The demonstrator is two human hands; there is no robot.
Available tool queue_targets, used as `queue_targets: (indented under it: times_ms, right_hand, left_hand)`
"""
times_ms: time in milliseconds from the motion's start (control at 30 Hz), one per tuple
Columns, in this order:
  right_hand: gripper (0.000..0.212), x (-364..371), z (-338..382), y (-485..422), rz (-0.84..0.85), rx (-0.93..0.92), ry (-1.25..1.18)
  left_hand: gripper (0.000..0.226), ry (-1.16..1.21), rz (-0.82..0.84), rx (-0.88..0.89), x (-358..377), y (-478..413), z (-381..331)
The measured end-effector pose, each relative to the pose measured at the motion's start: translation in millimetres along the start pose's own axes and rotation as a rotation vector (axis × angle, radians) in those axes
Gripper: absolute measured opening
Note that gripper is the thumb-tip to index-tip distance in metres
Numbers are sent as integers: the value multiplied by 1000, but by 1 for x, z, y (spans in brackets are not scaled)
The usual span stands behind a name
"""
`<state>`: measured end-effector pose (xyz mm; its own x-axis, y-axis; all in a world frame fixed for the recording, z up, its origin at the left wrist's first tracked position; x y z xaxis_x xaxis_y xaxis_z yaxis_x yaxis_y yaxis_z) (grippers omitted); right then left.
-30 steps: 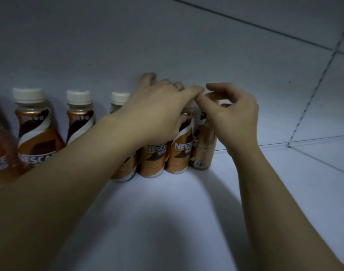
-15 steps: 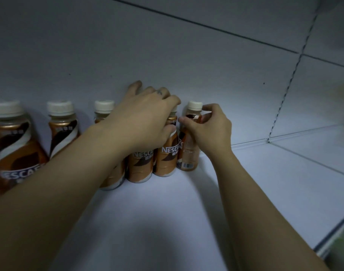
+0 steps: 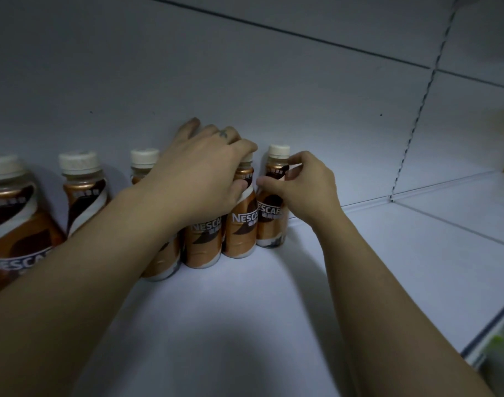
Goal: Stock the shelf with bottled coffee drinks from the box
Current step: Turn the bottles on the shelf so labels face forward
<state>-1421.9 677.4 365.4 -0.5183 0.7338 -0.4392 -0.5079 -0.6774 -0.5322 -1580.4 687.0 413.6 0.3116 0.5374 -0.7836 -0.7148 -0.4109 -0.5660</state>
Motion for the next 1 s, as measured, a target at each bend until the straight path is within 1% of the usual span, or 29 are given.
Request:
queue_targets:
  times_ms: [200,367,433,500,800,1000]
  right_hand:
    - [52,-2,1,0,16,0,-39]
    - [45,0,6,1,41,-27,-29]
    - [44,0,6,2,43,-30,-44]
    - [44,0,6,3,52,-31,-62]
    - [49,2,9,5,86,-46,-80]
    - [47,4,11,3,77,-90,14]
  left_hand:
    - [59,-10,-10,11,1,1,0]
    - [70,-92,-24,13,5,1,-2]
    - [79,-126,-42,1,8,1,-3]
    - [83,-140,-74,-12,9,2,-2]
    - [84,-113,-115,-34,14,2,0]
    - [83,-101,-118,-27,13,2,0]
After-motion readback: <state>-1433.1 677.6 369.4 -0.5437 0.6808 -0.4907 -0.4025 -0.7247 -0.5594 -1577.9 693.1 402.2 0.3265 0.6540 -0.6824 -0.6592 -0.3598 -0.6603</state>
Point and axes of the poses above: each hand's wrist, its own y-axis away from the middle knuckle, its own x-axis out of the palm, z = x × y, the point moved 9 cm from there along -y, towards the middle knuckle, and after that the axes turned 1 degree about -y, right-handed, at the moved point
